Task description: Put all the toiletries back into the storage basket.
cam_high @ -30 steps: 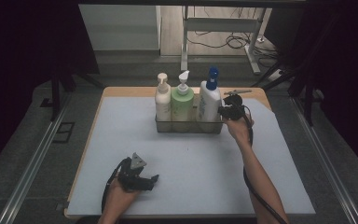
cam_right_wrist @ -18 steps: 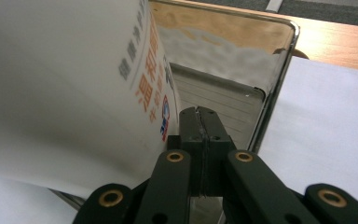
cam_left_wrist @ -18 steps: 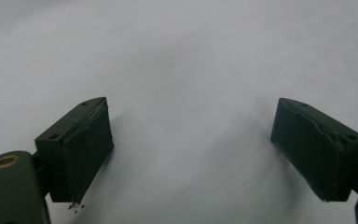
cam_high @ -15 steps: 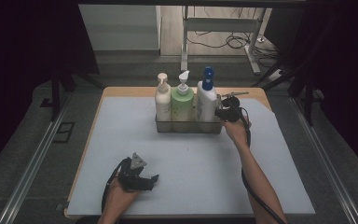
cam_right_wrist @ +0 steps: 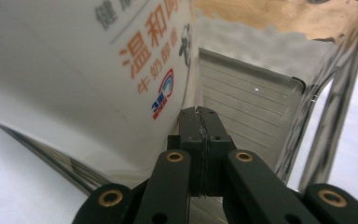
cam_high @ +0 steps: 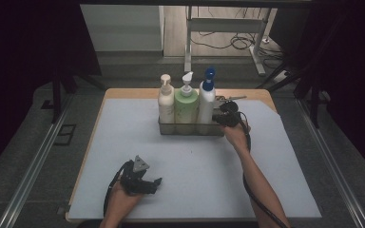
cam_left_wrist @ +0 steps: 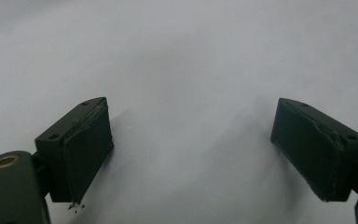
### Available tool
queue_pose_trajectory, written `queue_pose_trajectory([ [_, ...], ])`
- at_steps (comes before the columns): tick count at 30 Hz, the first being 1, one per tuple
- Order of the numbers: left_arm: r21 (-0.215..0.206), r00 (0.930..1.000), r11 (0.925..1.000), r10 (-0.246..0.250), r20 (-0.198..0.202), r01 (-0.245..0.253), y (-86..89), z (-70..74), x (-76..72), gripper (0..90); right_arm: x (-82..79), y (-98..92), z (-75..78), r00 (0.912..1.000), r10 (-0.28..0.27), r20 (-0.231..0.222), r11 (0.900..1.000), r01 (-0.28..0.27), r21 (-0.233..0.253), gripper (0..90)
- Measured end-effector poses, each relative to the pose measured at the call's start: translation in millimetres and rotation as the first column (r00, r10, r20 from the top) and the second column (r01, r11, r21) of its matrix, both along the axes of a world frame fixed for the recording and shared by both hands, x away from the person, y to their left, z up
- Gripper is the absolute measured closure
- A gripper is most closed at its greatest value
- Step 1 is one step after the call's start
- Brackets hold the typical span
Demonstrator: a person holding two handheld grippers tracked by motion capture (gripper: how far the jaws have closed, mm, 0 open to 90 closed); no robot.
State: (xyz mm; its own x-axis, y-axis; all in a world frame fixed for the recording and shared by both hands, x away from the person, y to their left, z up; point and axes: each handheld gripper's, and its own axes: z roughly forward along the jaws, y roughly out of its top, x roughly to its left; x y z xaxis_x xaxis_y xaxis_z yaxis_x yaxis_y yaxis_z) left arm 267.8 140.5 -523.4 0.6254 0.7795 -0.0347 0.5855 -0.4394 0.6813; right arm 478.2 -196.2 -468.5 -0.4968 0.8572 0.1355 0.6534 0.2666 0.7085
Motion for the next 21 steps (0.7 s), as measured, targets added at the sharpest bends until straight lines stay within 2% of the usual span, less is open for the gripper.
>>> queue_pose_trajectory([
  [21,0.002,1.0,1.0,0.0,-0.001,0.0,0.0,0.1,0.2,12.1,-10.1,3.4,0.2,0.9999,0.002,-0.01,1.0,-0.001,0.013,89.8],
])
